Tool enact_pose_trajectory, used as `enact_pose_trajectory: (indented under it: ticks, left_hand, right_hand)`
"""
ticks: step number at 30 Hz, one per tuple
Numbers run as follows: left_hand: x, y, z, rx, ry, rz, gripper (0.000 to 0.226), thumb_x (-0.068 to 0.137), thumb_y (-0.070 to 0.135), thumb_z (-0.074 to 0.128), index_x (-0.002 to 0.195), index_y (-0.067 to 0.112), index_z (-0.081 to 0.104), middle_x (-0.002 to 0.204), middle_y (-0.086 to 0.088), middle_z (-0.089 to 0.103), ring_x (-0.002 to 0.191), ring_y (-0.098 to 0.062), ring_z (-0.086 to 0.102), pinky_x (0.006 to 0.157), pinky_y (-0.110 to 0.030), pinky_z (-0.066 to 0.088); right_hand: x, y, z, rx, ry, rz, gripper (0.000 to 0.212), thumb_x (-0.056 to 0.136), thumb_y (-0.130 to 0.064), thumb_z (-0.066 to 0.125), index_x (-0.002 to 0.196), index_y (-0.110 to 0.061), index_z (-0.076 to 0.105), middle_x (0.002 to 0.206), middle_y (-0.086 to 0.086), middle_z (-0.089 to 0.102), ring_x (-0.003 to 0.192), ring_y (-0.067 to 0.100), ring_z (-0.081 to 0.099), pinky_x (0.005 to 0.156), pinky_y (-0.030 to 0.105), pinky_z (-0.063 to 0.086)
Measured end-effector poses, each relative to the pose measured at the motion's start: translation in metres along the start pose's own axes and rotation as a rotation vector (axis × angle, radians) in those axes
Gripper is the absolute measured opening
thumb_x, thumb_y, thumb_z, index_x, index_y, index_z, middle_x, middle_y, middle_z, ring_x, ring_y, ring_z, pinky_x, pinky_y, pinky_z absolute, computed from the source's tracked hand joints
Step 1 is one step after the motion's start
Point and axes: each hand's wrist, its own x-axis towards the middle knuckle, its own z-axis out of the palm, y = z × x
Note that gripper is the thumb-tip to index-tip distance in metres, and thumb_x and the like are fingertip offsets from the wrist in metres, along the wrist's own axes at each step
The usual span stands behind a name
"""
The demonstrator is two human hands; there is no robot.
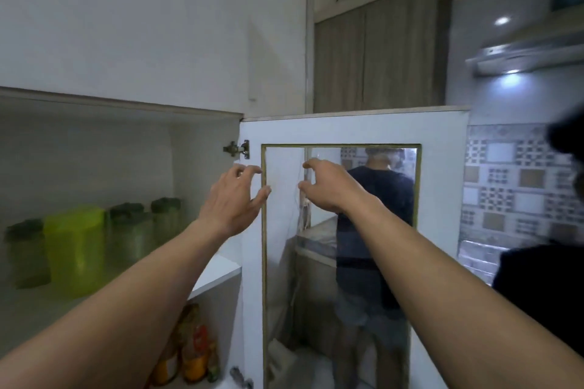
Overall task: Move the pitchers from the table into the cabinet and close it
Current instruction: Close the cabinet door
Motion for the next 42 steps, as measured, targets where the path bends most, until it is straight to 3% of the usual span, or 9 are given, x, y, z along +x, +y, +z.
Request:
enact_pose_trajectory:
  ticks: [4,12,18,24,28,31,35,38,42]
  left_hand:
    - [0.043,0.049,0.019,-0.084,-0.01,0.065,0.05,0.097,0.049,0.045,0.139,0.022,0.047,0.141,-0.009,0.046,0.118,-0.03,0.055,0.099,-0.048,0.046]
    - [0.133,0.168,0.059,-0.156,-0.026,0.115,0.051,0.1,0.042,0.042,0.146,0.02,0.038,0.151,-0.012,0.037,0.12,-0.034,0.056,0.1,-0.049,0.044]
    - [0.179,0.221,0.092,-0.135,-0.017,0.199,0.056,0.102,0.043,0.034,0.154,0.024,0.026,0.162,-0.013,0.022,0.147,-0.035,0.028,0.114,-0.056,0.032]
    - [0.2,0.241,0.101,0.02,-0.166,0.259,0.057,0.105,0.041,0.025,0.158,0.035,0.004,0.168,-0.006,0.001,0.154,-0.031,0.0,0.116,-0.066,0.01]
    - [0.191,0.242,0.092,0.01,-0.2,0.235,0.057,0.105,0.04,0.025,0.157,0.035,0.002,0.168,-0.005,0.001,0.154,-0.031,-0.002,0.116,-0.069,0.01]
    - [0.173,0.24,0.075,-0.034,-0.182,0.245,0.057,0.104,0.041,0.025,0.157,0.034,0.005,0.168,-0.005,0.003,0.154,-0.031,0.001,0.116,-0.068,0.011]
    - [0.141,0.221,0.038,-0.131,-0.175,0.232,0.059,0.102,0.045,0.025,0.157,0.032,0.01,0.167,-0.007,0.008,0.154,-0.027,0.008,0.118,-0.061,0.019]
    - [0.112,0.206,0.005,-0.24,-0.122,0.214,0.059,0.102,0.049,0.024,0.158,0.029,0.017,0.166,-0.005,0.017,0.153,-0.022,0.014,0.121,-0.045,0.02]
    - [0.068,0.188,-0.046,-0.362,-0.027,0.24,0.057,0.103,0.049,0.025,0.154,0.023,0.034,0.158,-0.001,0.04,0.147,-0.019,0.031,0.119,-0.037,0.026]
  right_hand:
    - [-0.009,0.046,-0.056,-0.191,0.128,0.056,0.049,0.098,-0.03,0.052,0.144,-0.015,0.045,0.144,0.012,0.052,0.126,0.034,0.053,0.09,0.04,0.045]
    - [0.01,0.12,-0.154,-0.419,0.342,0.145,0.045,0.094,-0.026,0.049,0.135,-0.008,0.047,0.139,0.013,0.05,0.131,0.033,0.042,0.1,0.047,0.043]
    - [0.036,0.179,-0.19,-0.513,0.297,0.277,0.066,0.099,-0.042,0.044,0.155,-0.013,0.025,0.165,0.014,0.017,0.154,0.034,0.006,0.12,0.062,0.015]
    - [0.043,0.191,-0.19,-0.467,0.237,0.294,0.041,0.099,-0.021,0.041,0.136,-0.006,0.047,0.145,0.015,0.044,0.135,0.039,0.036,0.108,0.055,0.036]
    - [0.03,0.179,-0.203,-0.467,0.254,0.25,0.033,0.087,-0.003,0.039,0.112,-0.007,0.06,0.116,0.013,0.055,0.119,0.04,0.047,0.089,0.044,0.042]
    - [0.02,0.159,-0.215,-0.41,0.256,0.263,0.027,0.077,-0.005,0.039,0.086,-0.011,0.063,0.095,0.012,0.061,0.103,0.04,0.056,0.087,0.042,0.048]
    - [-0.006,0.104,-0.228,-0.306,0.211,0.234,0.043,0.066,-0.018,0.038,0.09,-0.006,0.072,0.092,0.013,0.069,0.086,0.036,0.061,0.077,0.034,0.055]
    - [-0.027,0.06,-0.238,-0.226,0.165,0.212,0.027,0.076,-0.017,0.046,0.084,-0.004,0.069,0.087,0.012,0.066,0.082,0.031,0.06,0.068,0.032,0.052]
    - [-0.049,0.004,-0.246,-0.036,0.031,0.201,0.024,0.086,-0.011,0.061,0.106,-0.007,0.074,0.105,0.009,0.071,0.095,0.024,0.067,0.085,0.041,0.06]
